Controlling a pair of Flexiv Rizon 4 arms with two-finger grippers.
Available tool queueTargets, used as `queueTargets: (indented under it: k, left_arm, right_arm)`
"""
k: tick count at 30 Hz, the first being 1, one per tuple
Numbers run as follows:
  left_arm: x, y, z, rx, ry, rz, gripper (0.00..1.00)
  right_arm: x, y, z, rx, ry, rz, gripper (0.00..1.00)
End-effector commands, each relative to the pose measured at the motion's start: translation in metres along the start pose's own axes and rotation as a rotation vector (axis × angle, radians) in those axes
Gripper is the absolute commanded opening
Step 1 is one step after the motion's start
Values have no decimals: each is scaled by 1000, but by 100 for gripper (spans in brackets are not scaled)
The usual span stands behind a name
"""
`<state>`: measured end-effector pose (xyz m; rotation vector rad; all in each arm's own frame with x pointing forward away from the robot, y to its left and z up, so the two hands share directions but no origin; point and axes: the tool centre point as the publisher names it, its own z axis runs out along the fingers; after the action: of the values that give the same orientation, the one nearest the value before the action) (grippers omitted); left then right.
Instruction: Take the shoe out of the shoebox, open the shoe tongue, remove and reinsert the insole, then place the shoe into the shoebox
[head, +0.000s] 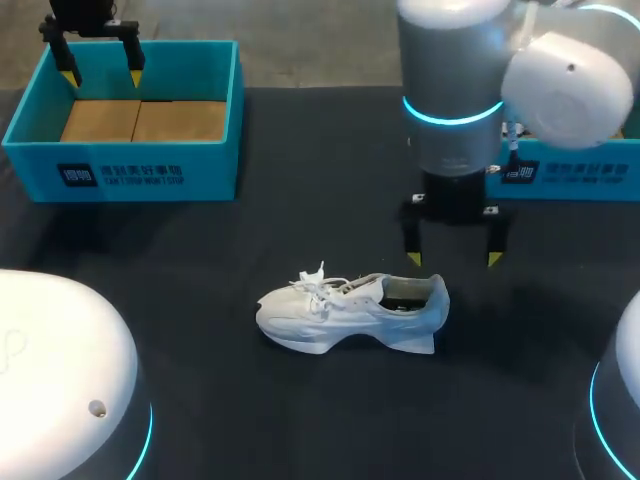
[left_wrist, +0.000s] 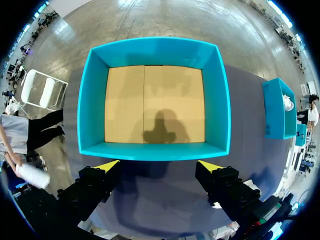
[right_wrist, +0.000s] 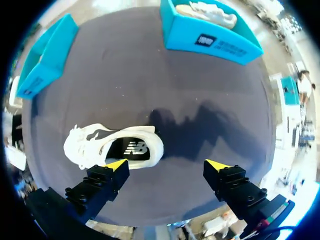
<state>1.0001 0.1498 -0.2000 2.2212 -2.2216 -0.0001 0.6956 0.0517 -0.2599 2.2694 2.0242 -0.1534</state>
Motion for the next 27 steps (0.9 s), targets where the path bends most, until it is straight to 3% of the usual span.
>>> queueTargets:
  k: [1,9,14,15,16,27]
  left_arm:
    - [0,0,0,0,0,0,100]
    - [0,0,0,0,0,0,100]
    - [0,0,0,0,0,0,100]
    - [0,0,0,0,0,0,100]
    - [0,0,0,0,0,0,100]
    - [0,0,0,0,0,0,100]
  right_arm:
    - [-33,-14,-16,-89,113,-70,100]
    - [-55,-25,-34,-211,163,-246,100]
    - [-63,-26,-40,-247,193,-346,100]
    - [-68,-25,-41,-257,258,-483,100]
    - [-70,-25,-41,-255,256,-554,100]
    - [-70,-25,-41,-255,256,-554,100]
